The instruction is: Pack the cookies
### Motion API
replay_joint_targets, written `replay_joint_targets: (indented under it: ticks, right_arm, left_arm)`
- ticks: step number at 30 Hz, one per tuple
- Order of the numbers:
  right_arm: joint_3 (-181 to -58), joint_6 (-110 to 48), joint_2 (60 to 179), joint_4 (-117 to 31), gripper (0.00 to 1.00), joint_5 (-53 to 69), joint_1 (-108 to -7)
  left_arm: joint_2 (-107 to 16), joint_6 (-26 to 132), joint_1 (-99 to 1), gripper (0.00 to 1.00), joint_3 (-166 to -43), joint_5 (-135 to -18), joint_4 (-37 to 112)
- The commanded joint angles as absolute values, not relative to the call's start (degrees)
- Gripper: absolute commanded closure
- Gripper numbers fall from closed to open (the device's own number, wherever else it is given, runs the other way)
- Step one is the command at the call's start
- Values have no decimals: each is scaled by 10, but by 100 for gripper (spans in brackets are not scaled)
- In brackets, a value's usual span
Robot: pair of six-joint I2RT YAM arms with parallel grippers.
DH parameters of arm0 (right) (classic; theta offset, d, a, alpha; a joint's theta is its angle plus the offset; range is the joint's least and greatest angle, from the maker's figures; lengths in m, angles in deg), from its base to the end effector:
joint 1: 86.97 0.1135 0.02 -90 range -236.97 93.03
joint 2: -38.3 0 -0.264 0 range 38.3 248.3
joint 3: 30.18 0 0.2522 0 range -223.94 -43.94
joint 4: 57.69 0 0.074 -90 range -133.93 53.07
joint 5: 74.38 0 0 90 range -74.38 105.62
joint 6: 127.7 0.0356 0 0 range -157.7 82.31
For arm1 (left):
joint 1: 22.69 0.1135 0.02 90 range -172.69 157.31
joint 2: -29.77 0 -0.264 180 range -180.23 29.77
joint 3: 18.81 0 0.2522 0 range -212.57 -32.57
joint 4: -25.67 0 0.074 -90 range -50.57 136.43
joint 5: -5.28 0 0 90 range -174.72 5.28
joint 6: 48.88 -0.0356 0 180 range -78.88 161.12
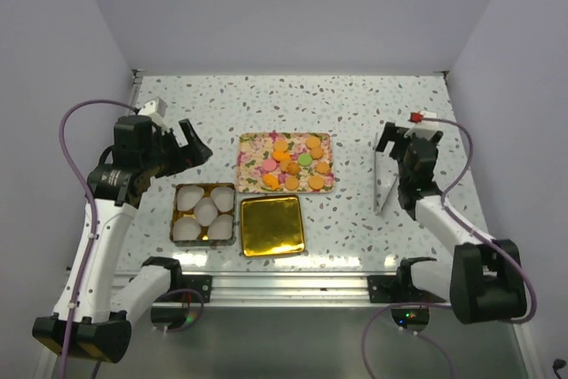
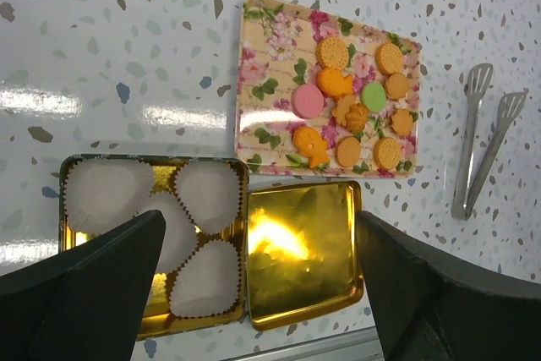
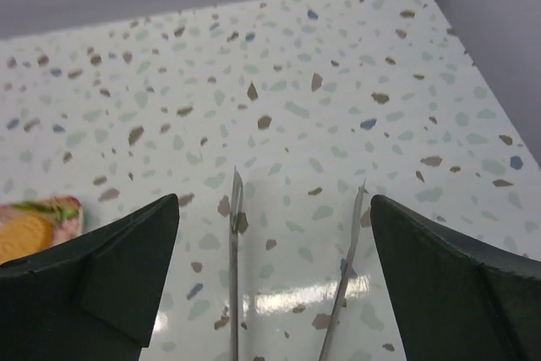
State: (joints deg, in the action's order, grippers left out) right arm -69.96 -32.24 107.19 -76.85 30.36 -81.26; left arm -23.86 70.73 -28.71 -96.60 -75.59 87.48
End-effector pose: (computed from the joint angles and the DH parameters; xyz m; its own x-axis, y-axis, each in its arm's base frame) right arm 0.2517 0.0161 0.2184 -0.1566 0.0768 -0.9847 0.1688 0.9844 0.0500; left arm 0.1784 -0.0245 0.3626 -0.6410 -0.4229 -0.6405 -0.1015 0.8739 -0.4755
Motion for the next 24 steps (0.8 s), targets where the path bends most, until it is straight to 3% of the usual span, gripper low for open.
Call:
replay_joint_targets:
  ticks: [1,2,5,7,14,24]
  right_arm:
    - [-827,-239,997,-544,1,357,-813]
    - [-904,-188,994,-394,1,367,-812]
    - [-1020,-59,1022,-175,1,391,-817]
    - [-1046,-59,1030,-134,1,311,-820]
    - [-1069,-39,1103,87,1,240,-820]
    - [-1012,-110,1165,107,1,195,-819]
  left_arm:
    - [-204,712,-288,0,-967,-753,883]
    - [-196,714,-288,0,-952,-754,881]
    - [-164,751,-290,0,-907,-746,890]
    - [-141,751,-291,0,-890,-724,893]
    - [-137,735,-296,0,-900,-757,951]
    - [-115,726,-296,0,-931,-767,977]
